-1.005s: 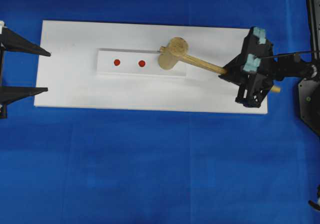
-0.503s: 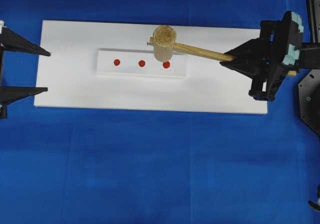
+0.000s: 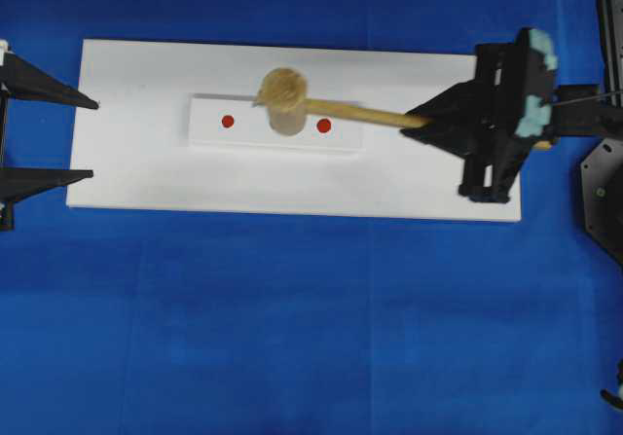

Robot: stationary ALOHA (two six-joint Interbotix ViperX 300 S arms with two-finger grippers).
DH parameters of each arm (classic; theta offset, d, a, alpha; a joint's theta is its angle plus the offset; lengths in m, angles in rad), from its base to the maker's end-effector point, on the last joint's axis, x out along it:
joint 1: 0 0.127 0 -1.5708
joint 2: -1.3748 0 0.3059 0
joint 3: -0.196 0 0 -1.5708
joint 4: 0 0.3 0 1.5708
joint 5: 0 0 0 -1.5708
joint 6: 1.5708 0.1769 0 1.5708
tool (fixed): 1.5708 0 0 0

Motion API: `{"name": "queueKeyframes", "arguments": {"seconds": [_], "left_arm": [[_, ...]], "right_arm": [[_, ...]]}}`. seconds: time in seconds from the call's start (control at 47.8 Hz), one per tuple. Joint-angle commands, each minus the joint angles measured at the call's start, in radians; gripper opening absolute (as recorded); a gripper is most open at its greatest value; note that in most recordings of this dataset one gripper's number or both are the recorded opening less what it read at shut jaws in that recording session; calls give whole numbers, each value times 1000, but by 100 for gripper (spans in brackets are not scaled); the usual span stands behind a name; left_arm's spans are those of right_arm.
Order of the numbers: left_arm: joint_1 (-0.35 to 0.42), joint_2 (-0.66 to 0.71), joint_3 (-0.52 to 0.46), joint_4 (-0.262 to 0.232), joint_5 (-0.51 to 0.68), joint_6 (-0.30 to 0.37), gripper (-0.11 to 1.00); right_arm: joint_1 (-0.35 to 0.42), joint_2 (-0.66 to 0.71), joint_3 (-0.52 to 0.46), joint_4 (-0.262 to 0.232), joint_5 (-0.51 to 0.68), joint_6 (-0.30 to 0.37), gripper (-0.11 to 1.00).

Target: Hit the mark with a hammer.

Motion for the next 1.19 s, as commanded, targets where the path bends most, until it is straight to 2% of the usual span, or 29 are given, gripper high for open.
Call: {"name": "queueKeyframes", "arguments": {"seconds": [0.0, 0.356, 0.649, 0.921, 1.173], "left_arm": [[2, 6, -12, -2, -5, 0, 85], [2, 6, -12, -3, -3, 0, 85], [3, 32, -11, -2, -15, -2, 85], [15, 206, -29, -2, -175, -2, 86], [38, 413, -100, -3, -281, -2, 87]], "right_arm": [[14, 41, -74, -5, -5, -2, 2], [57, 192, -230, -21, -3, -3, 2], [60, 207, -244, -28, -3, -3, 2], [61, 209, -249, -31, -5, -3, 2], [64, 209, -252, -32, -3, -3, 2]]}}
